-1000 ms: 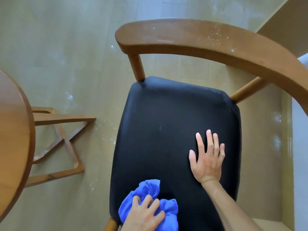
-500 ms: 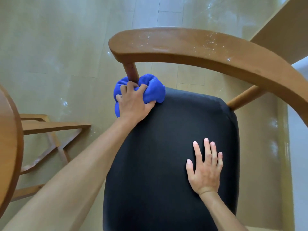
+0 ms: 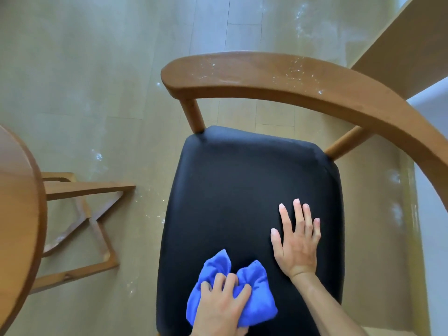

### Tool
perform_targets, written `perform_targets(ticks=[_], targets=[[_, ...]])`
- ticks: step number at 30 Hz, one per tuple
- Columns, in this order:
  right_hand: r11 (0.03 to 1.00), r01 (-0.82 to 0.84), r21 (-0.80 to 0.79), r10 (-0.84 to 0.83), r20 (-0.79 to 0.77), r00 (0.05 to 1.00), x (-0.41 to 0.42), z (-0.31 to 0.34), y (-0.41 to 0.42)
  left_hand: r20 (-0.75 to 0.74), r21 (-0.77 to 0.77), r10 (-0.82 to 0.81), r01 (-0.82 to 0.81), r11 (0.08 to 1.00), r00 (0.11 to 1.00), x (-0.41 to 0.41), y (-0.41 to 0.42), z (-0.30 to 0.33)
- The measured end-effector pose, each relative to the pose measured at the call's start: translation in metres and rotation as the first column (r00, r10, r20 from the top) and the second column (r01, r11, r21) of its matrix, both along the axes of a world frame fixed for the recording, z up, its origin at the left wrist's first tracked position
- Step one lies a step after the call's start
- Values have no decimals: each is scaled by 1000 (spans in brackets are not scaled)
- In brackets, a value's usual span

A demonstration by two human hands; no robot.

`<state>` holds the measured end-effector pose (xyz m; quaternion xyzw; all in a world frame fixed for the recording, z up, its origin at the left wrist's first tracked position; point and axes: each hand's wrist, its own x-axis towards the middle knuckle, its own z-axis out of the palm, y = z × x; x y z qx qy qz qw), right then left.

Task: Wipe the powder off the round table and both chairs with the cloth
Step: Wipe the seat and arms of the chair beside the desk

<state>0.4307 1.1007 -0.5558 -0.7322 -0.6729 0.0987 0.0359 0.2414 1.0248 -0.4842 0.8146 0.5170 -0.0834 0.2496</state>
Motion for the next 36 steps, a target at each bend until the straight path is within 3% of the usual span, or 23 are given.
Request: perform_targets(ticks=[4, 7, 11, 12, 14, 16, 18, 20, 23, 27, 36], targets=[[997, 13, -78, -19, -77, 997, -5, 14, 6, -55, -102, -66, 60, 993, 996, -8, 5, 13], [973, -9, -231, -30, -165, 986, -2, 36, 8, -94, -121, -123, 111, 986, 988, -23, 7, 22], [969, -86, -232, 25, -250, 968, -8, 77, 0, -69, -98, -106, 99, 990, 992, -17, 6, 39], [925, -77, -371, -42, -302, 952, -15, 88, -5, -46, -54, -76, 74, 996, 996, -14, 6, 43], [716, -53, -696, -300, -375, 877, -28, 104, -14, -1, 27, -10, 10, 1000, 1000, -10, 8, 50], [604, -52, -795, -485, -418, 768, -35, 117, -18, 40, 97, 48, -52, 994, 998, -7, 10, 61], [632, -22, -775, -577, -489, 654, -34, 135, -13, 122, 164, 71, -91, 982, 990, -7, 13, 73], [702, -22, -712, -566, -576, 590, -32, 158, -6, 210, 218, 86, -132, 967, 974, -8, 16, 88], [829, -57, -557, -432, -701, 567, -32, 202, 5, 337, 254, 136, -229, 940, 932, -6, 24, 115], [945, -85, -317, -218, -800, 559, -32, 274, 17, 514, 159, 188, -308, 938, 837, -7, 41, 164], [998, -47, 43, 58, -911, 408, -12, 441, 44, 719, 140, 45, -207, 968, 694, -18, 107, 330]])
